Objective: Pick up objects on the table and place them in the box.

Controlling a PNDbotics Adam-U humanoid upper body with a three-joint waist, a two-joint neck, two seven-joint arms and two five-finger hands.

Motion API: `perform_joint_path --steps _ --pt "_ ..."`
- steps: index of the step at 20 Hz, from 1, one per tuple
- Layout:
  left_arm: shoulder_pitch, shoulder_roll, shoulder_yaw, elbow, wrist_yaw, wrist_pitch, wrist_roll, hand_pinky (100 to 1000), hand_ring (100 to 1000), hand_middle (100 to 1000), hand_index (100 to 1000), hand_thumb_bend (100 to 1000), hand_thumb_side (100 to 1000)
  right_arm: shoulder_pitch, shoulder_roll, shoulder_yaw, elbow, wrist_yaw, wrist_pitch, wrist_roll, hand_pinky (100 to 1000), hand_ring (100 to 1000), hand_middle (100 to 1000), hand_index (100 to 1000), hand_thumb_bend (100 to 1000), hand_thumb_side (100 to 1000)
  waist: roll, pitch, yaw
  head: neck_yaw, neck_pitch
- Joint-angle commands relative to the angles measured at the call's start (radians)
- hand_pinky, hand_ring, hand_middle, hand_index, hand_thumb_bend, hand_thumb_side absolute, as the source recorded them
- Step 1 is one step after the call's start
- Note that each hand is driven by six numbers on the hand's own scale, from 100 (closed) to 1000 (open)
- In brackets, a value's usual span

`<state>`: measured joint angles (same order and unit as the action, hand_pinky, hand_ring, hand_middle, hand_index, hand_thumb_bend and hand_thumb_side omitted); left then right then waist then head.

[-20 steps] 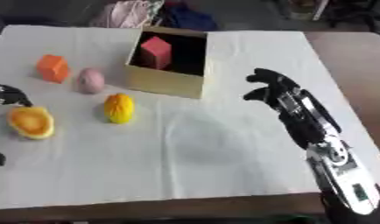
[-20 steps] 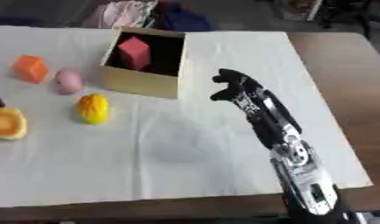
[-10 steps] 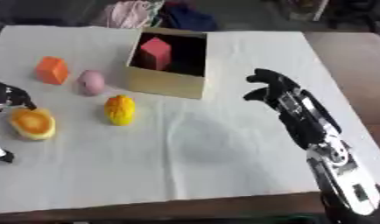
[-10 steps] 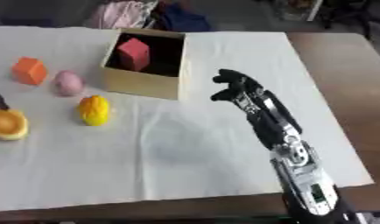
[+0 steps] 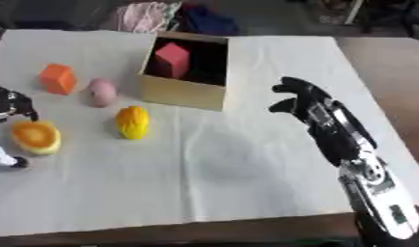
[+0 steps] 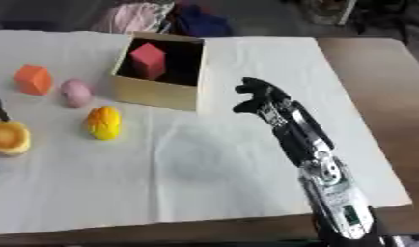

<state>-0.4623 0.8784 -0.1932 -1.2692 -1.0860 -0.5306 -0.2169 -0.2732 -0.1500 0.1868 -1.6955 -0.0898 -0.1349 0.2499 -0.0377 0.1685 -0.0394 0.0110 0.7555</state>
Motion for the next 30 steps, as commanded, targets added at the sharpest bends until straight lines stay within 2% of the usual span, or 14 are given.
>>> perform_joint_path --steps 1,5,8,10,14,18,24,30 --pt "-0.005 0.018 0.006 0.014 -0.026 0.003 0.085 650 535 558 696 595 482 -0.011 -0.007 -0.001 -0.011 -0.004 0.0 -0.001 819 687 803 889 100 778 0.008 -0.012 0.0 0.003 -0.006" --pt "0.0 0.007 0.003 0.046 -0.056 0.003 0.19 613 485 496 631 484 411 -0.011 -0.007 -0.002 -0.011 -0.004 0.001 -0.001 819 687 803 889 100 779 0.008 -0.012 0.0 0.004 -0.006" --pt "0.002 0.001 0.007 0.063 -0.055 0.001 0.236 572 426 426 554 325 334 -0.011 -0.007 -0.002 -0.011 -0.004 0.001 -0.002 819 687 803 889 100 784 0.007 -0.012 0.001 0.005 -0.007" --pt "0.006 -0.003 0.013 0.068 -0.044 0.001 0.26 550 396 392 525 263 312 -0.011 -0.007 -0.002 -0.011 -0.004 0.001 -0.003 819 687 803 889 100 784 0.007 -0.012 0.001 0.005 -0.007" --pt "0.018 -0.006 0.029 0.059 -0.002 -0.001 0.278 537 372 367 503 188 284 -0.011 -0.007 -0.003 -0.011 -0.004 0.002 -0.003 819 687 803 889 100 785 0.007 -0.012 0.003 0.004 -0.008" --pt "0.029 -0.002 0.055 0.013 0.077 0.007 0.25 535 363 357 498 118 252 -0.011 -0.008 -0.004 -0.011 -0.004 0.002 -0.004 819 688 803 889 100 785 0.006 -0.012 0.005 0.004 -0.009" --pt "0.002 0.026 0.087 -0.109 0.239 0.041 0.184 543 363 357 502 100 220 -0.01 -0.009 -0.003 -0.01 -0.004 0.002 -0.003 819 688 803 889 100 785 0.007 -0.016 0.007 0.007 -0.008" --pt "-0.127 0.021 0.068 -0.136 0.303 0.037 0.131 551 371 367 512 145 205 -0.008 -0.007 0.003 -0.008 -0.006 0.002 0.002 819 688 803 889 100 785 0.005 -0.022 -0.001 0.015 -0.005"
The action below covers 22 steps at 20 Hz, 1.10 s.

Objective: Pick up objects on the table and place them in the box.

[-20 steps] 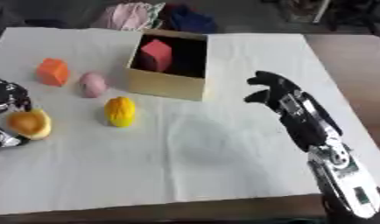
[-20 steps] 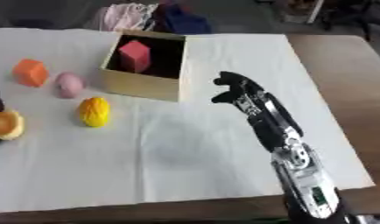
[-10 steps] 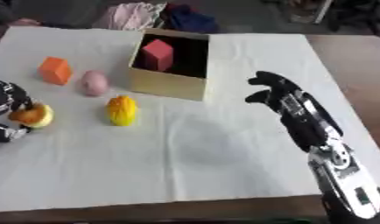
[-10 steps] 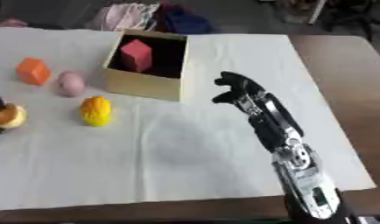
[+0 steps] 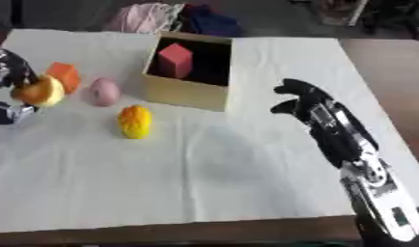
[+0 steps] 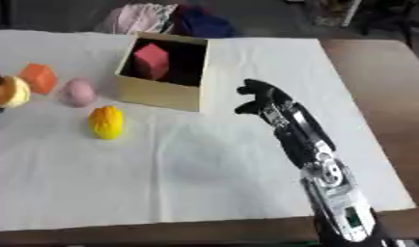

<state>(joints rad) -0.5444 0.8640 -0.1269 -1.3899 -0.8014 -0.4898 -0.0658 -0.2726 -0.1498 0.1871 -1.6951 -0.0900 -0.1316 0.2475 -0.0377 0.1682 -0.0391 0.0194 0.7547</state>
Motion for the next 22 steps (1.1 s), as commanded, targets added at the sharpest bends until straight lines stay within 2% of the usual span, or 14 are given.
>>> perform_joint_path --steps 1,6,12,18,22 --pt "-0.073 0.026 -0.006 -0.006 0.018 -0.008 -0.027 551 373 369 513 156 204 -0.008 -0.007 0.004 -0.008 -0.006 -0.001 0.006 819 688 803 889 100 786 0.005 -0.022 -0.004 0.009 -0.003" --pt "-0.231 -0.052 -0.052 0.088 -0.029 -0.038 -0.058 556 381 379 524 197 201 -0.009 0.0 0.01 -0.008 -0.01 0.0 0.01 819 688 803 889 100 787 -0.002 -0.026 -0.019 0.021 0.003" --pt "-0.384 -0.193 -0.07 0.248 -0.115 -0.066 -0.049 559 388 389 537 150 188 -0.012 0.011 0.023 -0.007 -0.017 0.003 0.022 819 688 803 889 100 788 -0.013 -0.027 -0.046 0.045 -0.006" --pt "-0.477 -0.334 -0.052 0.396 -0.241 -0.065 0.003 567 395 399 548 137 181 -0.018 0.025 0.041 -0.007 -0.027 0.008 0.037 818 688 803 888 100 795 -0.023 -0.019 -0.085 0.084 -0.022" --pt "-0.504 -0.399 -0.043 0.459 -0.315 -0.064 0.04 594 432 447 602 177 190 -0.021 0.035 0.051 -0.009 -0.033 0.011 0.048 818 688 803 888 100 797 -0.025 -0.013 -0.108 0.104 -0.029"
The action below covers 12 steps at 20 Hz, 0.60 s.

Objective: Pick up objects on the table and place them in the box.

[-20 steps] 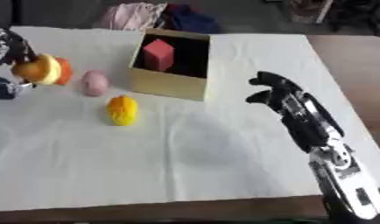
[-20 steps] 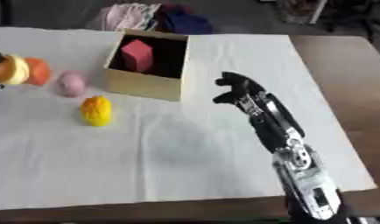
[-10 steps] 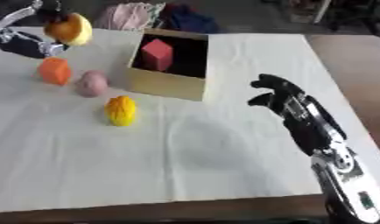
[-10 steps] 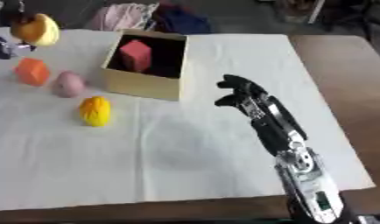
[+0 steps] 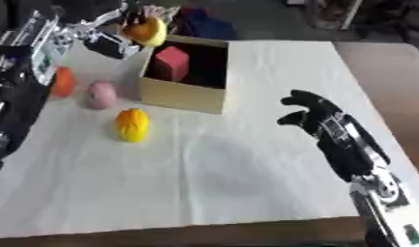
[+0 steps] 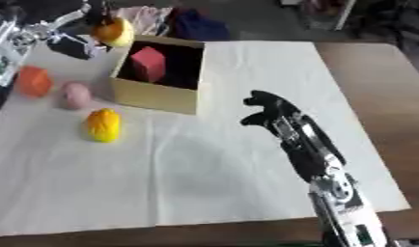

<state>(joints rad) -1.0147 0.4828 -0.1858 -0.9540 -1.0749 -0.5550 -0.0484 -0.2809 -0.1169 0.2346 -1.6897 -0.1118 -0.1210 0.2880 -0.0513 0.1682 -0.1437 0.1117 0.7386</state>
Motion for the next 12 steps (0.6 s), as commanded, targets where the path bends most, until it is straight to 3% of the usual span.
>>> perform_joint_path --steps 1,8,12 --pt "-0.036 -0.03 0.018 0.036 -0.06 0.003 0.029 606 449 464 625 186 196 -0.013 0.004 0.005 -0.015 -0.012 0.001 0.01 818 688 803 888 100 797 -0.012 -0.012 -0.008 0.015 -0.013" --pt "-0.041 -0.074 0.052 0.13 -0.175 0.057 0.027 689 563 606 785 282 249 -0.015 0.01 0.01 -0.014 -0.016 0.003 0.015 818 688 803 887 100 798 -0.014 -0.007 -0.027 0.029 -0.015" --pt "-0.041 -0.073 0.071 0.148 -0.196 0.096 0.043 721 613 678 826 318 246 -0.014 0.009 0.008 -0.014 -0.016 0.003 0.014 818 689 803 887 100 799 -0.014 -0.005 -0.03 0.028 -0.016"
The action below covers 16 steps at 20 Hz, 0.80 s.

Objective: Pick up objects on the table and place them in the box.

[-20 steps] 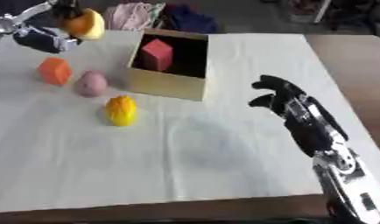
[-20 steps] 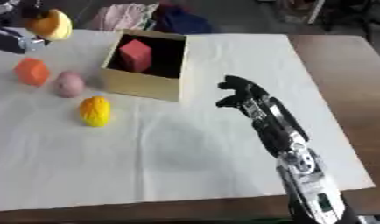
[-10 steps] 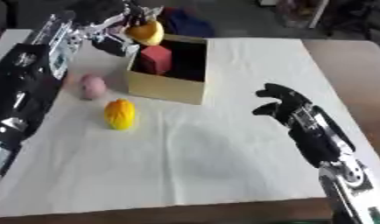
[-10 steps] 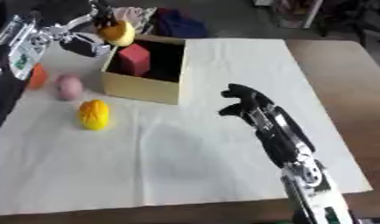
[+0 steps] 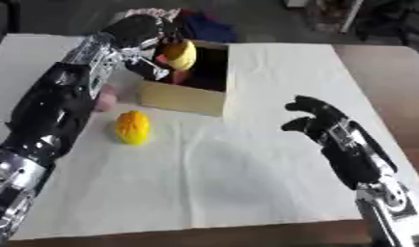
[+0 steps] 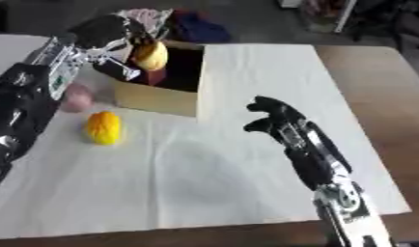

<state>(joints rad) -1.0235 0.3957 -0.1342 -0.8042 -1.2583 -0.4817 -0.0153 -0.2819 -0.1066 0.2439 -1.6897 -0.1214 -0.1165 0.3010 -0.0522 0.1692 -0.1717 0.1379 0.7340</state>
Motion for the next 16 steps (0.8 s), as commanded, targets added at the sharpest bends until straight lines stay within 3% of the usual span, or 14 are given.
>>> perform_joint_path --steps 1,4,9,13,16 --pt "-0.033 0.015 0.023 -0.001 -0.012 0.032 0.015 736 638 711 838 341 234 -0.013 -0.001 -0.001 -0.014 -0.007 -0.001 0.001 818 689 803 887 100 799 -0.014 -0.006 -0.002 0.003 -0.011" --pt "-0.034 0.02 0.03 0.003 -0.004 0.053 0.019 769 689 761 862 391 219 -0.013 -0.001 -0.001 -0.014 -0.007 -0.002 0.002 818 689 803 887 100 799 -0.014 -0.006 -0.002 0.003 -0.012" --pt "-0.034 0.047 0.036 -0.025 0.08 0.043 -0.006 760 656 737 857 292 178 -0.011 -0.004 -0.005 -0.013 -0.005 -0.002 -0.001 818 689 803 887 100 799 -0.014 -0.008 0.003 -0.002 -0.014" --pt "-0.028 0.114 0.007 -0.117 0.233 -0.003 -0.103 755 634 709 835 245 191 -0.01 -0.009 -0.012 -0.013 -0.002 -0.004 -0.007 818 690 803 886 100 797 -0.01 -0.007 0.018 -0.017 -0.013" --pt "-0.008 0.181 -0.041 -0.199 0.359 -0.073 -0.249 757 647 722 841 244 224 -0.01 -0.013 -0.016 -0.013 0.0 -0.005 -0.01 818 690 803 885 100 797 -0.006 -0.008 0.03 -0.028 -0.012"
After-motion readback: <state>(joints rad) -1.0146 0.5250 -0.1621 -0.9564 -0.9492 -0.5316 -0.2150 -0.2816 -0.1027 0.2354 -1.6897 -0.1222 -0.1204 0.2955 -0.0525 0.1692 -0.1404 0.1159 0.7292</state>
